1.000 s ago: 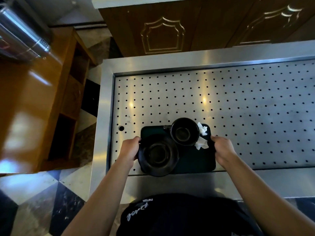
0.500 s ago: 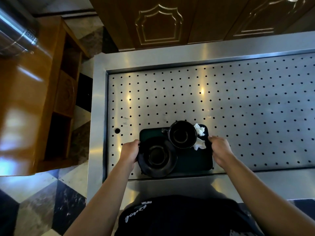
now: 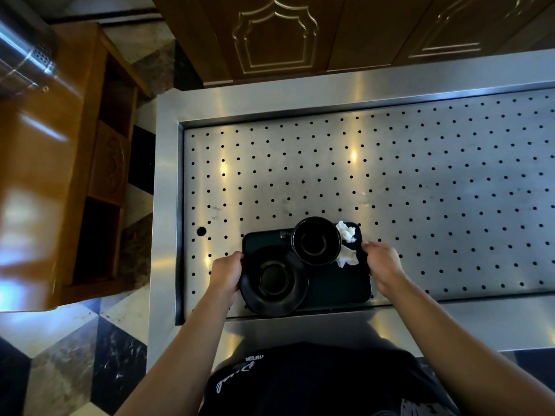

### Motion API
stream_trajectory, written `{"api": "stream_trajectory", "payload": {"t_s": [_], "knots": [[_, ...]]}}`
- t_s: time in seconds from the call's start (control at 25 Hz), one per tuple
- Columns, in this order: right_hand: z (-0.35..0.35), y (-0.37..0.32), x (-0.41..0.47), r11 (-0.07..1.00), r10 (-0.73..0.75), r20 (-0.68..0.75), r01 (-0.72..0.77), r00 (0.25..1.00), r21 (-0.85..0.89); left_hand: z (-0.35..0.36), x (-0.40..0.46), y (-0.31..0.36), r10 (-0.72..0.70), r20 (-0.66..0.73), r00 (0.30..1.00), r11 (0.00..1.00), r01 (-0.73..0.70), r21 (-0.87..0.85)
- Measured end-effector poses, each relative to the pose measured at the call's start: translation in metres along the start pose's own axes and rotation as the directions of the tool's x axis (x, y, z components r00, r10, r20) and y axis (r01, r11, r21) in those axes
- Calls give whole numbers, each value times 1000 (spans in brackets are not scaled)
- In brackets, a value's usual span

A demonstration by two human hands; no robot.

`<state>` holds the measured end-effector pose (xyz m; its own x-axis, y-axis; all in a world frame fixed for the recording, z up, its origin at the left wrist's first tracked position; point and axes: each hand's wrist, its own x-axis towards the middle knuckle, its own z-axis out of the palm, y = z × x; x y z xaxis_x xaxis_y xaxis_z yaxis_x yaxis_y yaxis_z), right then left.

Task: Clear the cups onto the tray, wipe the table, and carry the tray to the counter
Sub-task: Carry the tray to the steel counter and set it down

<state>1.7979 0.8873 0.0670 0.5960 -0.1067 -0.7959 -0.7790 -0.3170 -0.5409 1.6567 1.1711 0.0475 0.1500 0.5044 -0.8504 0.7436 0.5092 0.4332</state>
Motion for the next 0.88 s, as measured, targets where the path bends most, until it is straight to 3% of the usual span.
{"api": "stream_trajectory", "payload": {"t_s": [0.56,0.88], "knots": [[-2,16,0,1000,8,-23,-9,1000,-30,-5,-5,-10,9,22,1000,1000,-9,-3],[1,15,-2,978,1,-94,-21,996,-205,-16,-15,-18,48,27,999,999,-48,22]]}}
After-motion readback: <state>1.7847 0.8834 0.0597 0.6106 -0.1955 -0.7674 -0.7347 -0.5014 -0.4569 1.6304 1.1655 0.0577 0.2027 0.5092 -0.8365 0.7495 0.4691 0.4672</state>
